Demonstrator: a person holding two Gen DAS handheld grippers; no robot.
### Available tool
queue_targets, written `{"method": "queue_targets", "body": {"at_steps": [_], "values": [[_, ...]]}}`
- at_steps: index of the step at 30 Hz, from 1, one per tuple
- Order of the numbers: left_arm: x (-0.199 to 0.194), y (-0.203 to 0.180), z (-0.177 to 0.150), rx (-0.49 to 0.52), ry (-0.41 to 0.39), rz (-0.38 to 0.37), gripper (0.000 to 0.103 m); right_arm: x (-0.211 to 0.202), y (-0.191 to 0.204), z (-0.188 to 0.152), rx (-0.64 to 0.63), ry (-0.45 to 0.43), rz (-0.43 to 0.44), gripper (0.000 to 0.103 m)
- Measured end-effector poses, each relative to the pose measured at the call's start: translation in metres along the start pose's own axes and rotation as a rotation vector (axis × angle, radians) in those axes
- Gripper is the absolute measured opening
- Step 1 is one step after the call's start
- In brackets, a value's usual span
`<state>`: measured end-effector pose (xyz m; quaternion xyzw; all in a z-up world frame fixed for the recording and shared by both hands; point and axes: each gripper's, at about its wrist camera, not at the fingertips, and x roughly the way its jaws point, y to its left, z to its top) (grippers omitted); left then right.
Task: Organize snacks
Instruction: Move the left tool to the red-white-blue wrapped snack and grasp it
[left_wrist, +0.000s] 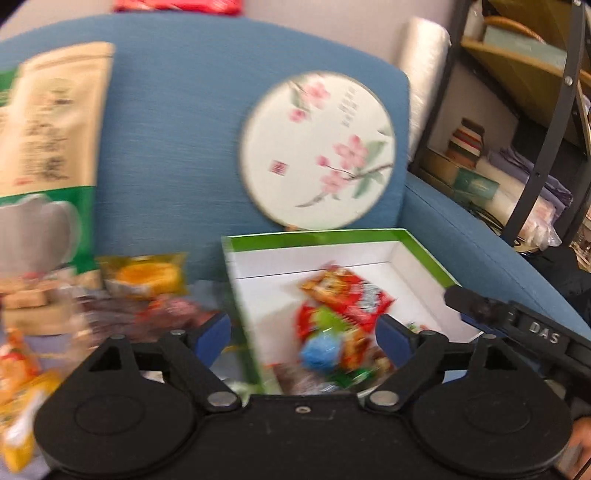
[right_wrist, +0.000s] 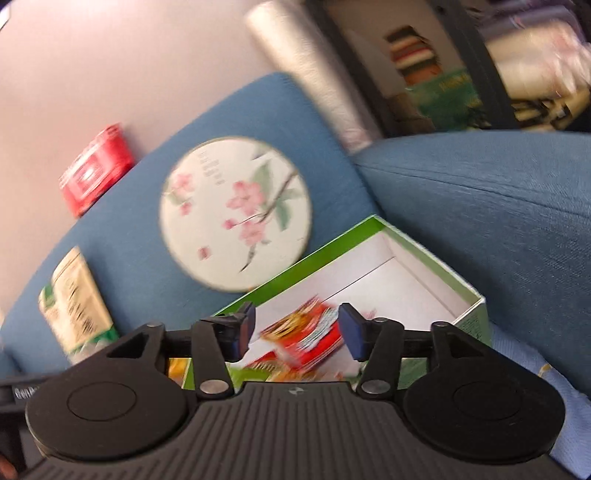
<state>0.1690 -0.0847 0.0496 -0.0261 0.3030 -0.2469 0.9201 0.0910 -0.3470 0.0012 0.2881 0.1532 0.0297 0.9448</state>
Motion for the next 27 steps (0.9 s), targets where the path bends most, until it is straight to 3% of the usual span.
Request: {"method": "queue_targets", "body": {"at_steps": [7, 16, 19, 20, 21, 23, 25, 27], "values": [[-0.027, 0.052, -0.038, -0.043, 0.042, 0.079, 0.103, 0.014, 0.048, -0.026, -0.131, 0.181, 0.186, 0.092], [-0.004, 0.082, -0.054, -0.092, 0.107, 0.103, 0.103, 0.028, 0.081, -0.061, -0.240, 0.392, 0.346, 0.092], [0.007, 0.081, -0.059, -0.085, 0.134, 0.083, 0.080, 0.033, 0.088, -0.071, -0.292, 0.456, 0.371, 0.092], [0.009, 0.083, -0.062, -0.083, 0.144, 0.079, 0.064, 0.034, 0.091, -0.074, -0.311, 0.472, 0.378, 0.092], [0.011, 0.083, -0.066, -0.081, 0.158, 0.076, 0.054, 0.034, 0.094, -0.077, -0.332, 0.487, 0.387, 0.092], [0.008, 0.084, -0.072, -0.092, 0.162, 0.067, 0.054, 0.034, 0.099, -0.083, -0.374, 0.503, 0.390, 0.092], [0.001, 0.082, -0.077, -0.132, 0.197, 0.032, 0.037, 0.036, 0.104, -0.089, -0.422, 0.530, 0.393, 0.092], [-0.007, 0.077, -0.086, -0.164, 0.236, -0.028, 0.042, 0.037, 0.108, -0.096, -0.468, 0.554, 0.388, 0.092]]}}
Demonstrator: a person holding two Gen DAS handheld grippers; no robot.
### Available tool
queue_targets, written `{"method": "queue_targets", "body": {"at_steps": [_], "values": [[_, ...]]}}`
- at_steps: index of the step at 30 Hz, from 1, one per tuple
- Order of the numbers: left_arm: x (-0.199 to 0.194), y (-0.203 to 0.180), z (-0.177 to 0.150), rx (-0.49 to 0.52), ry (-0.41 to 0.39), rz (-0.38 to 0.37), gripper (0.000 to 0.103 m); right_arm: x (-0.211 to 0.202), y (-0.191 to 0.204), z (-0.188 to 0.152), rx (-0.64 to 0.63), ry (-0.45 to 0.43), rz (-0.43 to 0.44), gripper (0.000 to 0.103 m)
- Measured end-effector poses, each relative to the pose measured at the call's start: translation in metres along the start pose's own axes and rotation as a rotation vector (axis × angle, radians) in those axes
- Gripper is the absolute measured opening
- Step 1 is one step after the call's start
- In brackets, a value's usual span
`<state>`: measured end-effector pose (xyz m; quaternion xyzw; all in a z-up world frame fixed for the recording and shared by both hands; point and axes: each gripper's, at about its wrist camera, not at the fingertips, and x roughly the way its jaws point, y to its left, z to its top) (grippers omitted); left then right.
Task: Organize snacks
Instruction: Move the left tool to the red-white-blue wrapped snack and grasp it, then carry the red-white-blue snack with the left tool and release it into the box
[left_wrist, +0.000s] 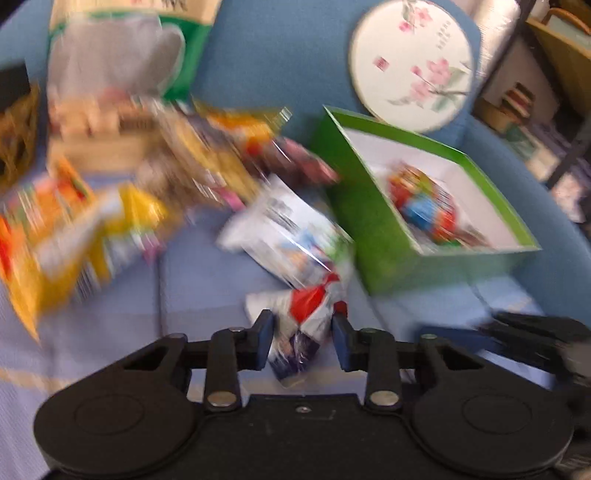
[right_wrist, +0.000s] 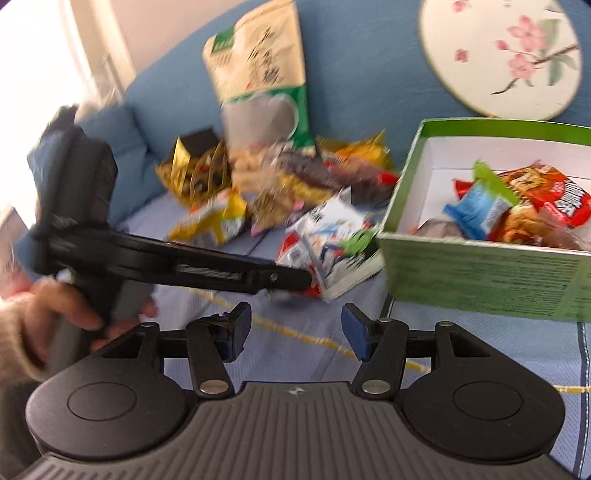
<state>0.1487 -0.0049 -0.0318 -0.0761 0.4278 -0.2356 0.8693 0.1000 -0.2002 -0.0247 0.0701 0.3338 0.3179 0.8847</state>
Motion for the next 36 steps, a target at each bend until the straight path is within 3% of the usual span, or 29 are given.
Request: {"method": "queue_targets", "body": {"at_steps": [1, 3, 5, 8, 10, 19, 22, 23, 24, 26, 28, 36], "values": [[-0.004, -0.002, -0.004, 0.001, 0.000, 0.006, 0.048, 0.003, 0.003, -0.001, -0.024, 0.025, -0.002, 0.091], [-0.014, -0.004, -0.010, 0.013, -0.022, 0.011, 0.072, 0.008, 0.008, -0.005, -0.068, 0.035, -0.023, 0.091], [-0.023, -0.003, -0.011, 0.016, -0.059, 0.028, 0.086, 0.013, 0.010, -0.007, -0.099, 0.056, -0.022, 0.091], [-0.028, 0.002, -0.003, -0.009, -0.070, 0.015, 0.088, 0.020, 0.011, -0.009, -0.109, 0.060, -0.032, 0.091], [-0.027, 0.004, 0.002, -0.039, -0.077, 0.005, 0.096, 0.023, 0.011, -0.011, -0.120, 0.044, -0.056, 0.091], [-0.010, 0.003, 0.009, -0.057, -0.046, -0.022, 0.096, 0.041, 0.010, -0.002, -0.215, -0.048, -0.067, 0.092], [-0.002, 0.005, 0.009, -0.052, -0.035, -0.016, 0.085, 0.040, 0.008, -0.003, -0.201, -0.060, -0.044, 0.091], [0.002, 0.005, 0.009, -0.048, -0.020, -0.022, 0.075, 0.041, 0.008, -0.004, -0.198, -0.058, -0.035, 0.088], [0.005, 0.005, 0.008, -0.052, -0.010, -0.027, 0.073, 0.041, 0.009, -0.005, -0.196, -0.054, -0.029, 0.077], [0.004, 0.003, 0.006, -0.056, -0.020, -0.019, 0.072, 0.039, 0.011, -0.004, -0.190, -0.054, -0.042, 0.067], [-0.002, -0.001, 0.007, -0.044, -0.036, -0.001, 0.071, 0.034, 0.011, -0.002, -0.174, -0.067, -0.050, 0.048], [-0.035, -0.040, 0.034, 0.064, -0.143, -0.021, 0.070, -0.012, 0.013, 0.012, -0.181, -0.259, -0.100, 0.047]]}}
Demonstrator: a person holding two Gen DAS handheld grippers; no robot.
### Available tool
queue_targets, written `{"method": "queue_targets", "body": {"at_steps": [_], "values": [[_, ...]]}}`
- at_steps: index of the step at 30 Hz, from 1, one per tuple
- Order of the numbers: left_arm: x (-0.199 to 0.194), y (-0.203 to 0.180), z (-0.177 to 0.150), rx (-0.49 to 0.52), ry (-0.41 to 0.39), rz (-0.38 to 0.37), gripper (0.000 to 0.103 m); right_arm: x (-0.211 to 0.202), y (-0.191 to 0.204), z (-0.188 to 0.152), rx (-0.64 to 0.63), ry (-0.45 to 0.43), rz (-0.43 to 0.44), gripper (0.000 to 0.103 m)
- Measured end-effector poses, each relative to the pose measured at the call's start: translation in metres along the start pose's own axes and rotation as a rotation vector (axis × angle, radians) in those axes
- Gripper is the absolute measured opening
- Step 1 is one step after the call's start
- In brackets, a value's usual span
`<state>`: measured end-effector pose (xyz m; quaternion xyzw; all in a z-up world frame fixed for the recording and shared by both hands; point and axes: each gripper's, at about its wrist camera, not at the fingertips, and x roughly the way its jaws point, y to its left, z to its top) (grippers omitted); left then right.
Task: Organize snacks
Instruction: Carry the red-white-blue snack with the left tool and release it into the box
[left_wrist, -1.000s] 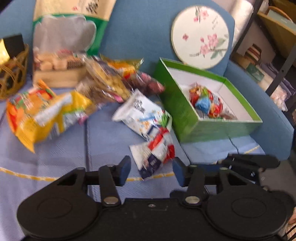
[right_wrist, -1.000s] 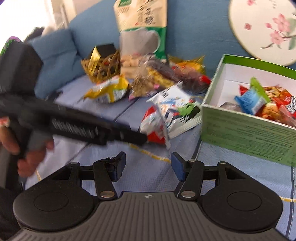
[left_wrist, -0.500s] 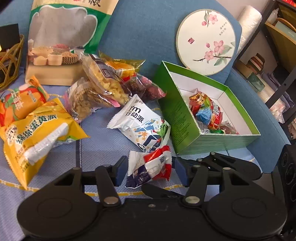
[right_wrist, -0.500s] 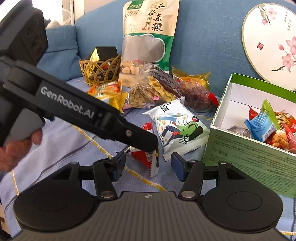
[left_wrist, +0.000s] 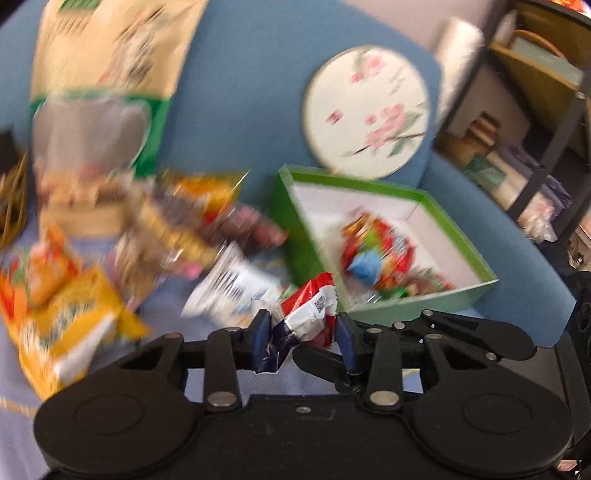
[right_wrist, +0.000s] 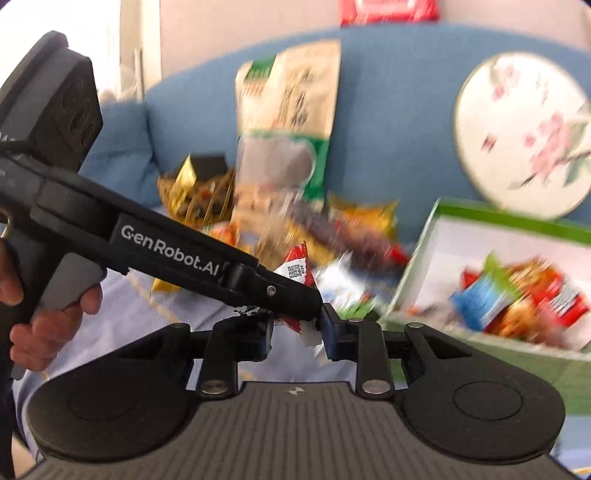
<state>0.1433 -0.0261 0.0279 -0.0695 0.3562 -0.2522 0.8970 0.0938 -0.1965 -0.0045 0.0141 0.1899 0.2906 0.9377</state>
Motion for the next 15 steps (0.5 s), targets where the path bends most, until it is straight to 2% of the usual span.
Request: {"method": "queue_targets", "body": {"at_steps": [8, 15], "values": [[0.024, -0.062, 0.038, 0.149, -0.037, -0.052, 0.071, -0.035, -0.048, 0.009, 0.126, -0.131, -0.125, 0.047], [0.063, -0.095, 0.057, 0.173, -0.039, -0.106, 0.071, -0.048, -0.086, 0.005, 0.248, -0.188, -0.258, 0.047]]}}
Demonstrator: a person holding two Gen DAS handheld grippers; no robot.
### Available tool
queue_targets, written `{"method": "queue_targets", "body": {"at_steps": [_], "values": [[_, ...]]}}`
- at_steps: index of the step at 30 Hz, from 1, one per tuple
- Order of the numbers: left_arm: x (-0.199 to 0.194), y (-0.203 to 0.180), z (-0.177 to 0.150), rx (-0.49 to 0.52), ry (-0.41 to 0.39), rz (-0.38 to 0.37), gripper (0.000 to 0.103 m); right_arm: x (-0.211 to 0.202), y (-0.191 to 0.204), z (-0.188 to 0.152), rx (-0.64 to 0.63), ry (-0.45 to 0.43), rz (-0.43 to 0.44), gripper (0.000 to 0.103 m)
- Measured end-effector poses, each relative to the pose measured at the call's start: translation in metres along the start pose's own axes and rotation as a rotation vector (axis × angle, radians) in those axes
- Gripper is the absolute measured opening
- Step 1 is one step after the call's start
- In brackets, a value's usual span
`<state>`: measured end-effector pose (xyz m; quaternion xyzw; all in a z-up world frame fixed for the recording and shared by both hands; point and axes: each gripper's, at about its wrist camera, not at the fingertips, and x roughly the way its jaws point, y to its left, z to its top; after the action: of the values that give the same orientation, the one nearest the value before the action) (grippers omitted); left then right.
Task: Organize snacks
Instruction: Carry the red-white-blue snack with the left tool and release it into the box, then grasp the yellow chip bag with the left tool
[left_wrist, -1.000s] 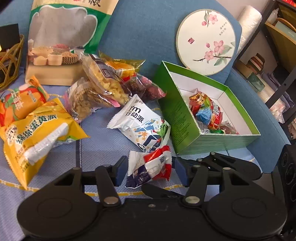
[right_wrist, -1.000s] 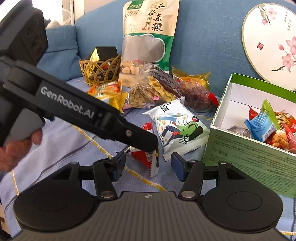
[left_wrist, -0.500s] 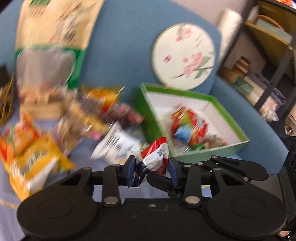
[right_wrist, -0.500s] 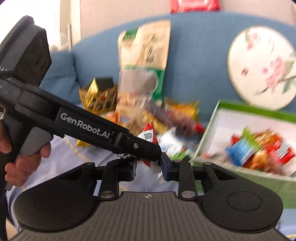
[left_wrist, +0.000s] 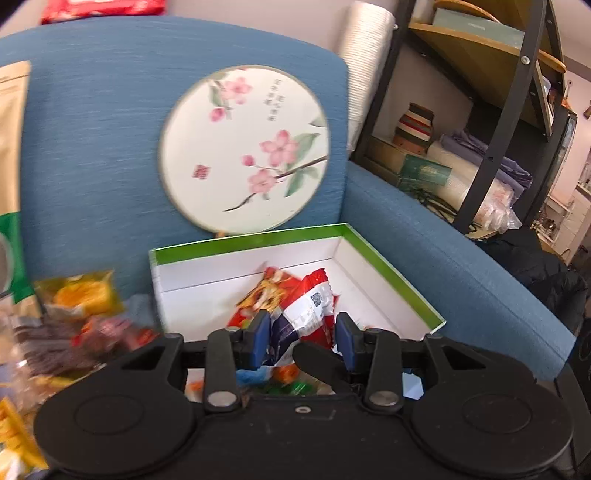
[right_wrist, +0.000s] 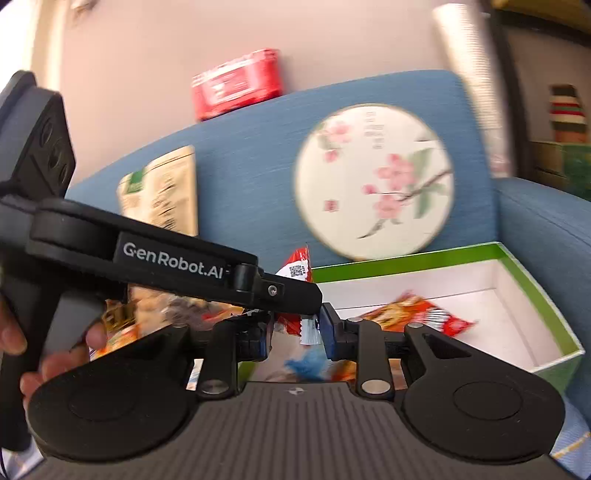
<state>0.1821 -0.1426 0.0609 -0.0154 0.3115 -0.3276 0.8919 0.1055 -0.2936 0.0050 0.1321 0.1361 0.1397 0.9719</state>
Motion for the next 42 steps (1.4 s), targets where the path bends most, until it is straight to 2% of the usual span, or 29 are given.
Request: {"method": "queue_targets", "body": {"at_steps": [4, 5, 6, 7, 8, 9, 10, 14, 18, 22, 25, 27, 30, 34, 39, 42], "values": [[0.021, -0.008, 0.004, -0.002, -0.009, -0.016, 0.077, 0.002, -0.014, 0.000, 0.042, -0.014, -0.053, 0.047], [0.025, -0.009, 0.004, 0.002, -0.014, 0.000, 0.088, 0.006, -0.017, -0.002, 0.043, -0.003, -0.058, 0.047], [0.029, -0.009, 0.002, 0.005, -0.013, 0.032, 0.103, 0.013, -0.021, -0.004, 0.045, 0.036, -0.072, 0.048], [0.030, -0.009, 0.001, -0.001, -0.012, 0.073, 0.103, 0.020, -0.024, -0.008, 0.053, 0.077, -0.096, 0.054], [0.027, -0.007, -0.003, -0.008, -0.028, 0.119, 0.103, 0.025, -0.025, -0.011, 0.069, 0.103, -0.126, 0.080], [0.021, -0.004, -0.007, -0.005, -0.045, 0.145, 0.103, 0.027, -0.024, -0.011, 0.074, 0.112, -0.155, 0.091], [0.013, 0.000, -0.012, 0.002, -0.058, 0.167, 0.103, 0.026, -0.021, -0.011, 0.068, 0.123, -0.185, 0.098], [-0.027, 0.025, -0.031, -0.010, -0.059, 0.214, 0.103, 0.005, -0.006, -0.005, 0.006, 0.040, -0.185, 0.102], [-0.074, 0.062, -0.062, -0.099, -0.074, 0.284, 0.103, -0.011, 0.012, -0.010, 0.009, 0.018, -0.113, 0.103], [-0.114, 0.107, -0.090, -0.205, -0.089, 0.370, 0.103, -0.004, 0.036, -0.016, -0.015, 0.048, -0.009, 0.103], [-0.132, 0.146, -0.097, -0.273, -0.089, 0.440, 0.103, 0.003, 0.056, -0.028, -0.067, 0.097, 0.041, 0.103], [-0.140, 0.168, -0.098, -0.314, -0.103, 0.459, 0.103, 0.008, 0.068, -0.035, -0.106, 0.123, 0.072, 0.103], [-0.141, 0.199, -0.095, -0.384, -0.113, 0.440, 0.103, 0.012, 0.080, -0.044, -0.149, 0.159, 0.119, 0.103], [-0.130, 0.222, -0.099, -0.463, -0.054, 0.372, 0.103, 0.016, 0.088, -0.052, -0.177, 0.196, 0.183, 0.103], [-0.116, 0.204, -0.121, -0.464, 0.058, 0.211, 0.103, 0.022, 0.095, -0.059, -0.145, 0.265, 0.277, 0.103], [-0.111, 0.180, -0.130, -0.395, 0.092, 0.161, 0.103, 0.023, 0.102, -0.064, -0.148, 0.295, 0.316, 0.103]]}}
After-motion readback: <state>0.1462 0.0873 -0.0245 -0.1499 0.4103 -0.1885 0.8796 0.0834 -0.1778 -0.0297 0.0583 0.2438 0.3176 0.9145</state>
